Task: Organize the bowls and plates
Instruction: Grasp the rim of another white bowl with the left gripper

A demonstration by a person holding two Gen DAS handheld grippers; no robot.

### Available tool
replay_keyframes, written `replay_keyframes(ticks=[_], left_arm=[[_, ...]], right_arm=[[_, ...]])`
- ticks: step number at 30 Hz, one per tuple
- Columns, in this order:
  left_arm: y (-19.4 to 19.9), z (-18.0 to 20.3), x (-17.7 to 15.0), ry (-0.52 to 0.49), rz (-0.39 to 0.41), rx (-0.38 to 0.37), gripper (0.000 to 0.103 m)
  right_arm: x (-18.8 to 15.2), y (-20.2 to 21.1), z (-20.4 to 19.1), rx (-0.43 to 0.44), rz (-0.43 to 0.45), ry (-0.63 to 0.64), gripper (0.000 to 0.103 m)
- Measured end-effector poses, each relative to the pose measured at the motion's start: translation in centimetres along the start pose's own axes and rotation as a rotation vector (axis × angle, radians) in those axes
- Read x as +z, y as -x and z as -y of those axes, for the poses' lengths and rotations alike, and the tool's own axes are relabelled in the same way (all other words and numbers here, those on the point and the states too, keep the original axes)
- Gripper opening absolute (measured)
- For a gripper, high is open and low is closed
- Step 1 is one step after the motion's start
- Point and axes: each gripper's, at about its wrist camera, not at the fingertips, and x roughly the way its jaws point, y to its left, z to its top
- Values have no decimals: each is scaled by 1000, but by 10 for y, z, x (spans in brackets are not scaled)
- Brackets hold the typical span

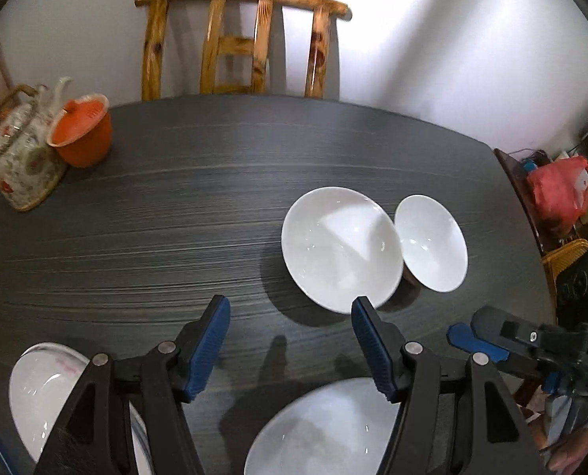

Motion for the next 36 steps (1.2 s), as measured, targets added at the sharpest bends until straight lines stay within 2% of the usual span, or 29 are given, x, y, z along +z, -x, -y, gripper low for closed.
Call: replay_keyframes(ticks=[4,8,11,13,15,17,19,26,28,30,31,36], left_arm=[[-23,-5,10,10,-58,-33,65],[-34,-11,18,31,-71,-56,65],[-43,-18,21,77,-88,-103,65],[-47,-20,24,76,-93,-87,65],[-51,-21,26,64,-94,-74,59],[-57,-22,28,63,-104,-57,28],[-63,-23,29,68,-120,-76,23],[-76,-15,32,46,-121,-60,8],[-76,-14,32,46,-94,-38,7],[-74,-13,30,49,-80,-25,7],[-73,-14,30,50,-76,-22,7],[-64,-18,19,90,-61,-23,7]], right_arm=[[13,-13,8,-10,-6,-58,55],[21,-28,15,-41,-18,-93,55],[26,-39,21,-57,-19,-122,49],[29,-45,24,-66,-20,-137,48],[32,-49,25,-81,-17,-138,48],[36,-54,26,-85,-21,-138,48],[39,-57,26,-99,-21,-130,46],[48,-74,32,-145,-36,-137,33],[49,-76,34,-151,-36,-136,28],[51,-77,34,-167,-31,-126,17],[52,-77,35,-180,-30,-118,15],[53,-78,29,-204,-28,-54,15]])
